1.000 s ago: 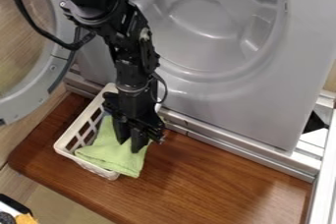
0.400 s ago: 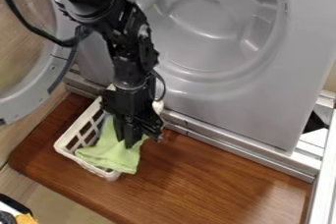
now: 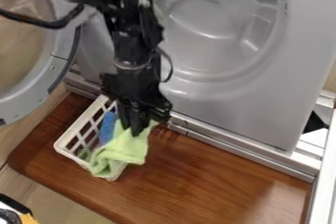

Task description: Take the green hand towel out of the basket and put it on the right side of the table.

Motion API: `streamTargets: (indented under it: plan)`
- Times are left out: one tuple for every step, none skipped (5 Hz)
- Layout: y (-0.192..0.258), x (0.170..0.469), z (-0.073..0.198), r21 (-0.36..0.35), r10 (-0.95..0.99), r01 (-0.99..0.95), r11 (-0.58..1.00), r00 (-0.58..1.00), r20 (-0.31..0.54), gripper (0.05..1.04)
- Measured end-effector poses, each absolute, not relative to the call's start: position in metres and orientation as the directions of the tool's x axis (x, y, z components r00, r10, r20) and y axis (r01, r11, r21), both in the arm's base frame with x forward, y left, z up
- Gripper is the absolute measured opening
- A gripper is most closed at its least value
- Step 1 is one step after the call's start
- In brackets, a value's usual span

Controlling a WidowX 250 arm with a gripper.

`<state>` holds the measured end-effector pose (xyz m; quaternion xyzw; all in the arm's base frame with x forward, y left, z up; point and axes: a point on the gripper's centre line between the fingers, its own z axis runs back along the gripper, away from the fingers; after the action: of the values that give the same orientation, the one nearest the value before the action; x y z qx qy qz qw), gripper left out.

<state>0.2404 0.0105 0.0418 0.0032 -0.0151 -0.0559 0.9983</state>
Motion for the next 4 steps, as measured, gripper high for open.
streamTargets:
  plan:
    - [-0.019, 0.240, 0.046, -0.077, -0.165, 0.170, 0.982, 0.984, 0.061, 0.073]
    - [-0.058, 0.241, 0.035, -0.133, -0.253, 0.259, 0.957, 0.965, 0.062, 0.073]
    - [-0.091, 0.246, 0.018, -0.132, -0.332, 0.336, 0.933, 0.942, 0.050, 0.073]
    - [-0.093, 0.251, -0.006, -0.099, -0.320, 0.319, 0.942, 0.947, 0.011, 0.073]
